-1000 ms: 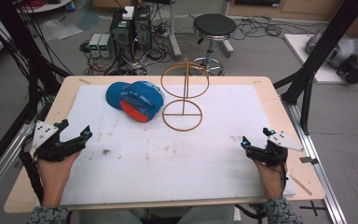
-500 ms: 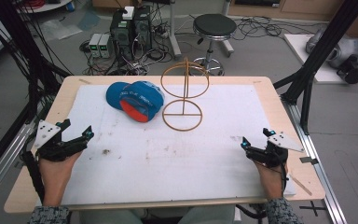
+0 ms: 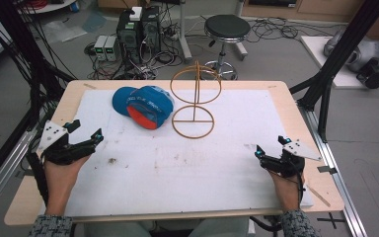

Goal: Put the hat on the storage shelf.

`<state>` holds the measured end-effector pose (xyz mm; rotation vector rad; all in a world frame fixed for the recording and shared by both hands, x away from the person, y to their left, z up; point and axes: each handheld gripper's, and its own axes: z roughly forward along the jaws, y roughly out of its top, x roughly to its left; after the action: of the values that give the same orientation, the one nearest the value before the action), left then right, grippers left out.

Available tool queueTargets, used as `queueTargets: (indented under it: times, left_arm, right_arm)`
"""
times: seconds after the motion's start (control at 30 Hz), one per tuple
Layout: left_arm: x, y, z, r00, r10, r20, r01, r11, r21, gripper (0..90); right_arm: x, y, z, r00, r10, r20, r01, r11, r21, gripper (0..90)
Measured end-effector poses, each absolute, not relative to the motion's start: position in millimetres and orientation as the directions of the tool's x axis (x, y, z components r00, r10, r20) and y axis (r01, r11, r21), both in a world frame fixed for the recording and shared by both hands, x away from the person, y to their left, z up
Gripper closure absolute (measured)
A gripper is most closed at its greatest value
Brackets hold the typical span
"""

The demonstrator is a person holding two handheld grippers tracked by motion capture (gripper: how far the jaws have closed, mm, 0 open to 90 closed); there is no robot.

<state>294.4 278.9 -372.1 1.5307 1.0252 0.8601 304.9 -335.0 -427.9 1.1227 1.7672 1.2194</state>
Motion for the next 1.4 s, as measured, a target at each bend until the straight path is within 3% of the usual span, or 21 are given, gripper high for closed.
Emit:
queueTargets:
  times: [0.33,0.7,1.23,1.4]
  left_arm:
    - [323,256,-353,0.424,0.905,0.042,0.106,-0.095,0.99,22.1]
    - [359,232,-337,0.415,0.896,0.155,0.03,-0.184,0.982,20.7]
    - [409,189,-331,0.433,0.889,0.149,0.03,-0.179,0.983,21.0]
    - [425,177,-347,0.453,0.881,0.137,0.082,-0.194,0.977,22.3]
  right_arm:
    - [306,-334,-428,-0.382,0.922,-0.067,0.268,0.18,0.947,11.1]
    - [307,-334,-429,-0.386,0.92,-0.064,0.277,0.182,0.944,11.1]
    - [309,-334,-430,-0.388,0.919,-0.064,0.287,0.186,0.94,11.1]
    - [309,-335,-431,-0.387,0.92,-0.061,0.289,0.184,0.939,11.1]
